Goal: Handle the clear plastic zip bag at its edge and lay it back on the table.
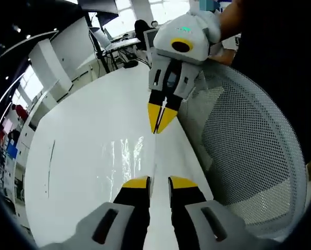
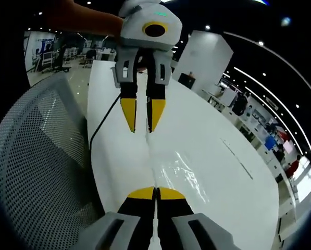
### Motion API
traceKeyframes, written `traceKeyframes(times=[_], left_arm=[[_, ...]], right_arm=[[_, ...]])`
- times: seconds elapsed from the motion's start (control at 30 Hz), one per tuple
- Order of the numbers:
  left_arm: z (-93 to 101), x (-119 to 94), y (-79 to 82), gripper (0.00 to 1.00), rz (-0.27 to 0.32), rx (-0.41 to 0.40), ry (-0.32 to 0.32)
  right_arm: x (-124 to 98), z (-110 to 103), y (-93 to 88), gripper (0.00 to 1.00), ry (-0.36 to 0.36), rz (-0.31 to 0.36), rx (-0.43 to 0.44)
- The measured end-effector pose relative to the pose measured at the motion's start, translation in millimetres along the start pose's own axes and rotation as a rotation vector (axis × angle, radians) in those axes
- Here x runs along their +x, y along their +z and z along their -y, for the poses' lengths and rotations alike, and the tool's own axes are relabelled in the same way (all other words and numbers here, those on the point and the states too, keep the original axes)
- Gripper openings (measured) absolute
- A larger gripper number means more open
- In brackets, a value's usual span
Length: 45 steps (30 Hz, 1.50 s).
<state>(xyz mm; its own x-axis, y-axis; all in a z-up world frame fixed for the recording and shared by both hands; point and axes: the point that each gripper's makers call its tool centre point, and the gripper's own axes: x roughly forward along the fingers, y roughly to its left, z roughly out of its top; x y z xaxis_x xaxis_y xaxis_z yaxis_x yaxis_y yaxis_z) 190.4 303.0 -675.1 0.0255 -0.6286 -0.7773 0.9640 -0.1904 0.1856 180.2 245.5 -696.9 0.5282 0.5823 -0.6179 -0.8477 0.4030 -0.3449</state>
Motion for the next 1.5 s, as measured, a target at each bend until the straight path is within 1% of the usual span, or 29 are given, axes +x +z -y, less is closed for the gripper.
traceKeyframes(times=[0.13,0.2,0.3,0.33,0.37,0.43,0.53,0.7,0.87,1.07,1.23,1.33,1.5], left_arm=[[-3.9,4.1,-6.6,0.14,-0.028,0.051,0.021],[-5.9,6.5,-8.4,0.13,-0.036,0.067,0.027],[-10.6,10.6,-9.4,0.10,-0.045,0.123,0.042],[-13.8,12.1,-10.4,0.07,-0.055,0.143,0.057],[-13.9,13.0,-9.9,0.05,-0.052,0.151,0.058],[-16.1,14.9,-9.5,0.00,-0.055,0.132,0.065],[-18.5,16.7,-9.4,0.00,-0.053,0.128,0.077],[-19.4,19.5,-11.1,0.00,-0.061,0.111,0.081],[-18.5,23.2,-12.9,0.00,-0.064,0.111,0.079],[-17.1,25.3,-13.8,0.00,-0.058,0.043,0.070],[-15.2,25.0,-14.8,0.00,-0.061,0.024,0.061],[-13.5,24.6,-13.8,0.00,-0.061,0.027,0.055],[-10.8,25.2,-12.9,0.00,-0.070,0.013,0.043]], right_arm=[[-0.9,1.0,1.9,0.00,-0.001,0.005,0.000],[-1.0,1.2,2.0,0.00,-0.001,0.005,-0.001],[-1.1,1.3,2.7,0.00,0.002,0.006,0.007],[-1.6,1.5,3.9,0.00,0.002,0.008,0.010],[-1.7,1.7,4.6,0.00,0.003,0.009,0.011],[-2.1,2.3,6.1,0.00,0.004,0.010,0.013],[-3.4,4.4,8.8,0.00,0.002,0.016,0.029],[-4.0,6.2,9.8,0.00,0.001,0.015,0.030],[-3.4,4.1,11.9,0.00,0.008,0.019,0.028],[-2.3,4.1,12.0,0.00,0.010,0.019,0.029],[-2.9,4.4,13.0,0.00,0.012,0.020,0.031],[-4.3,2.3,21.5,0.01,0.028,0.057,0.035],[-2.0,0.1,30.8,0.03,0.044,0.076,0.016]])
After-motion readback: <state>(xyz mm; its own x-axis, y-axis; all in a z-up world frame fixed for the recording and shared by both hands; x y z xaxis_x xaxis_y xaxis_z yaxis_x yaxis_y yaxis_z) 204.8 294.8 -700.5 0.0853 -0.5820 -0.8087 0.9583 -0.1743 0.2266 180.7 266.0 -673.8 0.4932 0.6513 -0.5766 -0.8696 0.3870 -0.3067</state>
